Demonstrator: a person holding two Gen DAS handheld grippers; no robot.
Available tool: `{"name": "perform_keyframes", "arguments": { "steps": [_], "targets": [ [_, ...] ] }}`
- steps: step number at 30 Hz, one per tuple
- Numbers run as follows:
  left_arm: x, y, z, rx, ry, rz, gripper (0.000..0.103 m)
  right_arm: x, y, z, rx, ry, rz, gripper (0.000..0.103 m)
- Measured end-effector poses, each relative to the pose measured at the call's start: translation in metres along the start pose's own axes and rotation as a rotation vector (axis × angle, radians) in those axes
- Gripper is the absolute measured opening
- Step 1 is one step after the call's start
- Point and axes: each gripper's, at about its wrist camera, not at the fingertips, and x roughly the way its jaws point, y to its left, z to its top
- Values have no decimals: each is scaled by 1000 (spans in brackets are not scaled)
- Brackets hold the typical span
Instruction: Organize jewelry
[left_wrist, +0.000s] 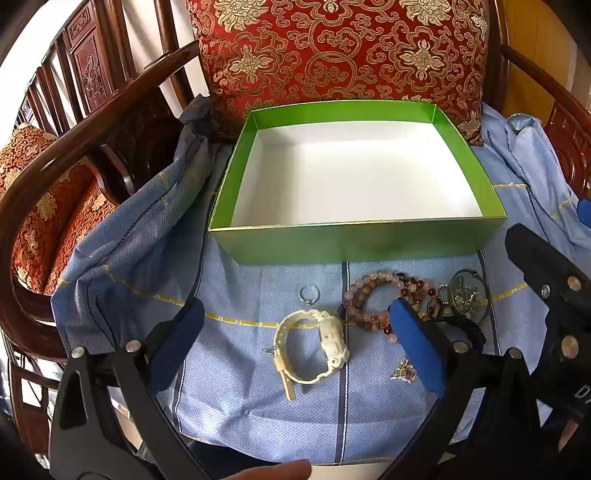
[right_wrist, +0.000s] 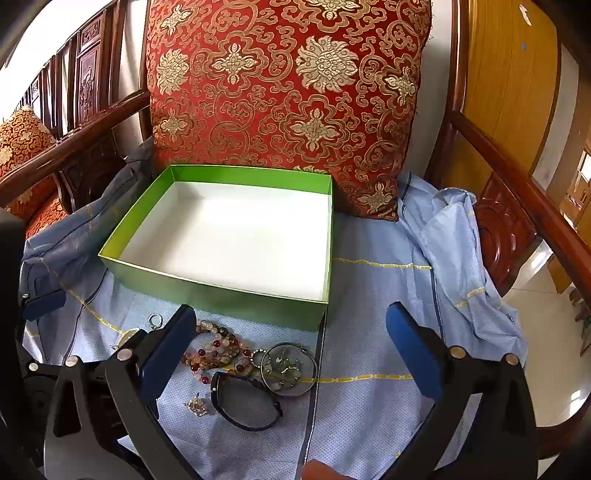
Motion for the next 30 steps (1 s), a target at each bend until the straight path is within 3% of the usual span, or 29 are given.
{"name": "perform_keyframes", "arguments": {
  "steps": [30],
  "targets": [
    [2, -1, -3, 5, 6, 7, 100, 2, 2, -1, -2, 4, -4, 101]
  ]
}}
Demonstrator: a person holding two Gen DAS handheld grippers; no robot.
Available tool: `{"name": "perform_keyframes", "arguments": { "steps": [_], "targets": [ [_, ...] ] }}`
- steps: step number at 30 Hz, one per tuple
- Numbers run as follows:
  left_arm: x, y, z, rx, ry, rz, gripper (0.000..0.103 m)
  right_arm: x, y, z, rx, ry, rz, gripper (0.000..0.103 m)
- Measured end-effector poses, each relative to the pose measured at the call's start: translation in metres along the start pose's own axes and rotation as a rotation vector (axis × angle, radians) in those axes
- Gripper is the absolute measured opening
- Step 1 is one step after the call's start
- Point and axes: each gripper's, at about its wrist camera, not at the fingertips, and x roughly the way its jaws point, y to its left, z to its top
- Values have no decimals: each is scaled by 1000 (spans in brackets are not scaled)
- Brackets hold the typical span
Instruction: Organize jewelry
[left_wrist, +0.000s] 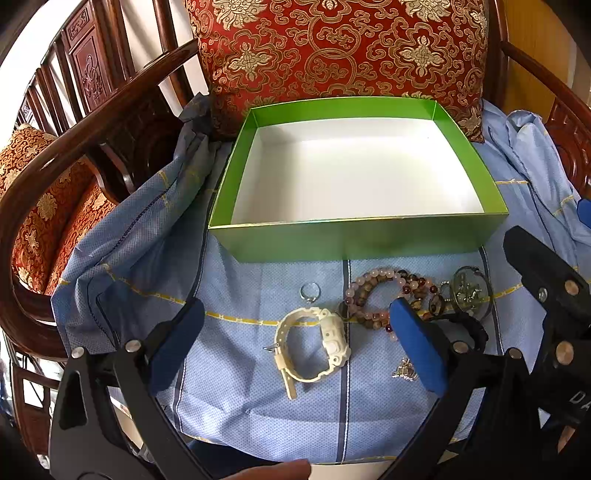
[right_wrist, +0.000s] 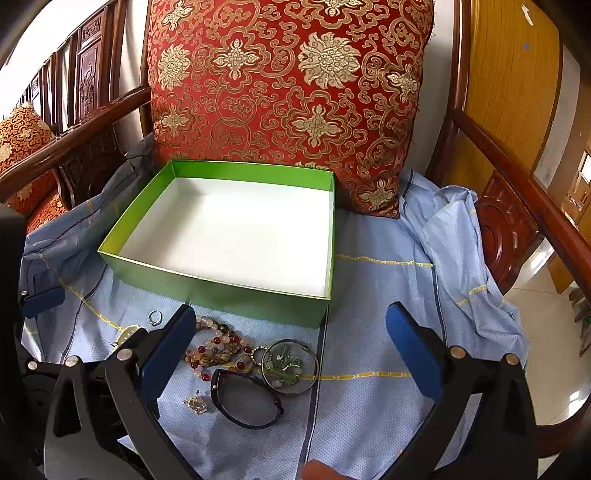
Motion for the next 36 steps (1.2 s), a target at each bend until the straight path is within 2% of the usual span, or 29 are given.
{"name": "perform_keyframes", "arguments": {
  "steps": [36],
  "targets": [
    [3, 2, -2, 7, 6, 8, 100, 1, 2, -2, -7, 2, -6, 101]
  ]
}}
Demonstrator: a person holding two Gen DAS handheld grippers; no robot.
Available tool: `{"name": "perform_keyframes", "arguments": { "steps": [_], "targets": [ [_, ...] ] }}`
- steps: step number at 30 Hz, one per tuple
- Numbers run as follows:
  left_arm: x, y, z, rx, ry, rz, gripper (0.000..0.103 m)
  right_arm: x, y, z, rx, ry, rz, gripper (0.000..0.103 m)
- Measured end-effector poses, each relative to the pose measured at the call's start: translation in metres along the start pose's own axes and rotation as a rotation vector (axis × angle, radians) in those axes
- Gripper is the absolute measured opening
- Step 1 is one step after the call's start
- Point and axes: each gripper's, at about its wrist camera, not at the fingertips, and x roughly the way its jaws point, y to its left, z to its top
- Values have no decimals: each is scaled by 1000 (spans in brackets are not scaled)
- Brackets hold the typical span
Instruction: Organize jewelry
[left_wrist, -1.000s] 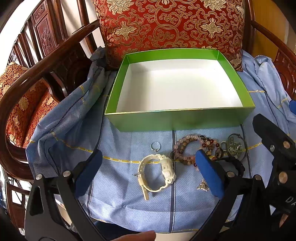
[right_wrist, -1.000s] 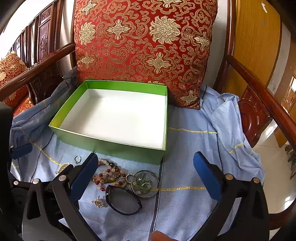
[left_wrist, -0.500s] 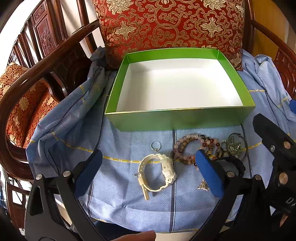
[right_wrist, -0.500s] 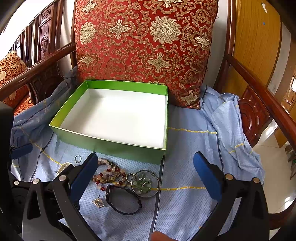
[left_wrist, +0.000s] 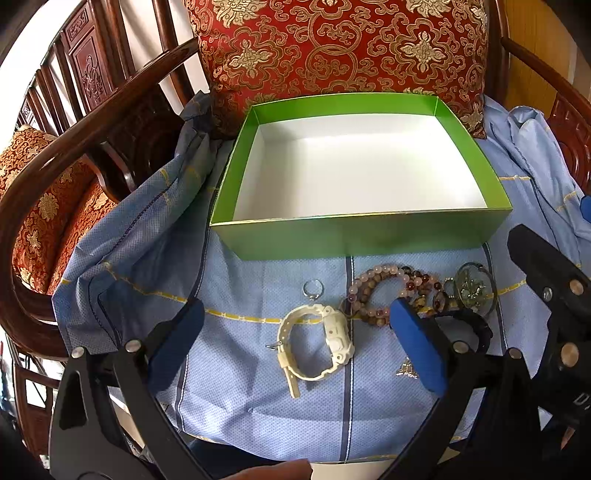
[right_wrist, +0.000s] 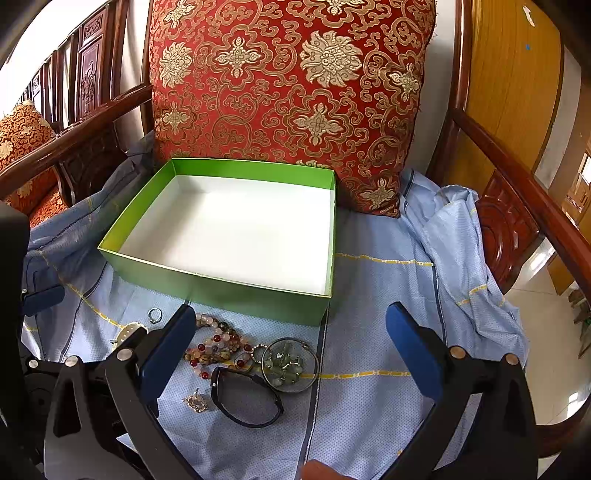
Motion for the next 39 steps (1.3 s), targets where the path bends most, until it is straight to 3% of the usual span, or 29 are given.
{"name": "perform_keyframes", "arguments": {
  "steps": [15, 18, 20, 21, 23, 25, 29, 34, 37, 39],
  "targets": [
    [2, 11, 3, -5, 10, 3, 100, 8, -5, 0, -32, 21, -22, 101],
    [7, 40, 6, -90, 37, -57, 100, 16, -19, 0, -14, 57, -19, 101],
    [12, 60, 5, -155, 72, -131, 98, 28, -35, -4, 50, 127, 32, 100],
    [13, 67, 4, -174, 85, -165, 94, 32, -40, -5, 73, 156, 55, 95],
    [13, 74, 0, -192, 110, -229, 79, 44, -44, -13, 106, 240, 145, 77],
    [15, 74, -3, -183, 138, -277, 60, 49, -36, -19, 84, 282, 176, 63],
    [21, 59, -9, -121, 216, -388, 60, 57, -4, -34, -22, 373, 246, 58],
    [37, 44, -14, -108, 283, -391, 65, 62, 25, -50, -147, 431, 247, 58],
    [62, 40, -16, -156, 363, -381, 70, 67, 31, -57, -198, 432, 179, 62],
    [74, 37, -18, -178, 405, -395, 70, 72, 28, -60, -171, 457, 185, 65]
  ]
}}
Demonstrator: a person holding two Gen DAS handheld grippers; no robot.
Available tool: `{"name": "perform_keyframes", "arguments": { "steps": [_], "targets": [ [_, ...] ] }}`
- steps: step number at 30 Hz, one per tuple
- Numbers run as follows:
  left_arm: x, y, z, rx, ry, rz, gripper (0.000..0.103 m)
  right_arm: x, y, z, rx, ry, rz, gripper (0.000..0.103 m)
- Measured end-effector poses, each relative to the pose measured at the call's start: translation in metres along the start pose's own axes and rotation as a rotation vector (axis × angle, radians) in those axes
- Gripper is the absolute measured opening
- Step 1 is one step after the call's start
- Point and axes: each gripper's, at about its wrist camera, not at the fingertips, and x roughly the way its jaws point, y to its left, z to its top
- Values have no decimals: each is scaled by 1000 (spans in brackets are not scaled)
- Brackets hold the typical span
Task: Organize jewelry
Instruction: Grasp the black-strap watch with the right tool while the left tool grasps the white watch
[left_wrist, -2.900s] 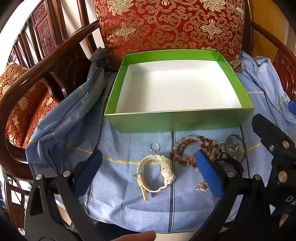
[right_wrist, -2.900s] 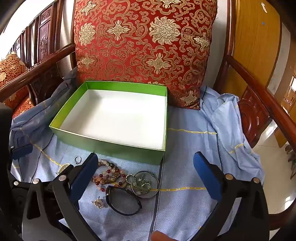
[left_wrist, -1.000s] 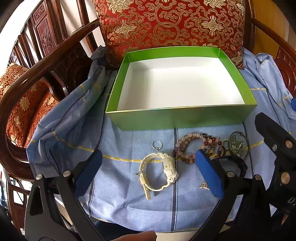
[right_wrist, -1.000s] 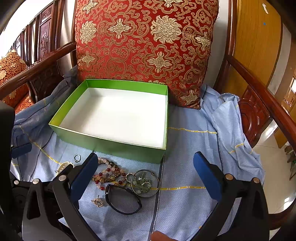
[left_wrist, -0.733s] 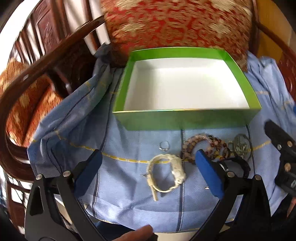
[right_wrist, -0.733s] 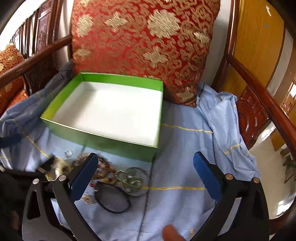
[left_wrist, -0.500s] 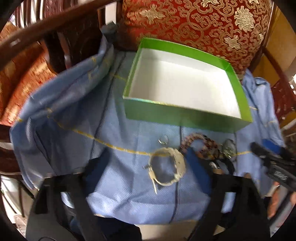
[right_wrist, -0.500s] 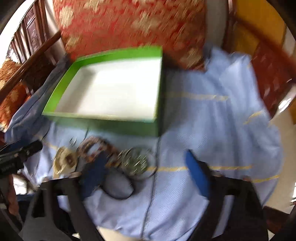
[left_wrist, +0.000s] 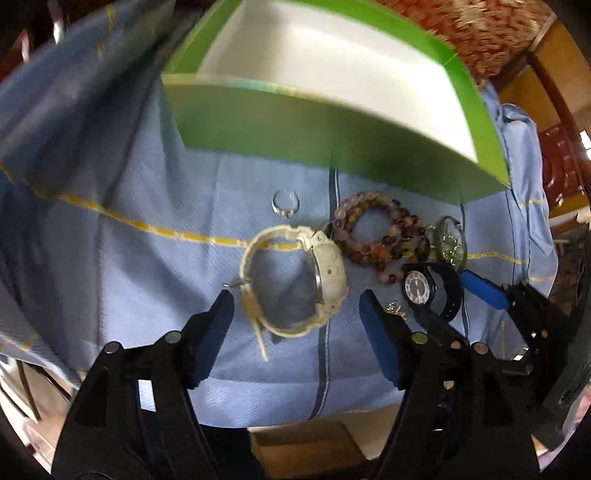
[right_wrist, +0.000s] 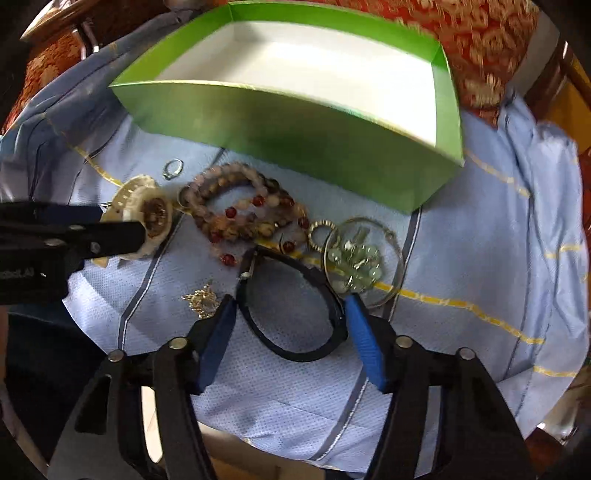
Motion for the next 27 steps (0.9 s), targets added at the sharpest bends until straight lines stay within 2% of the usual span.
{"name": "perform_keyframes", "arguments": {
  "steps": [3, 5, 6, 7, 10, 15, 19, 20, 21, 24, 27],
  "targets": [
    [5, -5, 1, 10, -11, 40, 69, 4, -4, -2, 27, 12, 16, 66],
    [7, -9, -1, 19, -16, 42, 58, 2, -1, -3, 18, 2, 4, 66],
    [7, -11, -2, 22, -23, 46, 58, 1, 0, -3, 13, 0, 0, 65],
    [7, -13, -2, 26, -31, 47, 57, 3, 0, -1, 9, -8, 1, 54],
    [2, -17, -3, 34, -50, 38, 57, 5, 7, -3, -4, -37, 2, 36],
    [-13, -15, -3, 43, -105, 29, 57, -7, 5, -4, 14, -68, 25, 34],
    [-20, -12, 0, 28, -129, 24, 57, -36, -8, 1, 46, -124, 48, 33],
    [-22, -11, 0, 23, -136, 20, 57, -45, -14, 4, 55, -145, 61, 24],
    [-25, -9, 0, 20, -142, 16, 57, -50, -19, 8, 64, -160, 77, 10],
    [-31, -7, -3, 22, -157, 5, 57, -59, -28, 10, 94, -181, 93, 10],
    [-27, -5, -6, 27, -141, 25, 57, -45, -31, 11, 111, -143, 92, 12]
  ]
}}
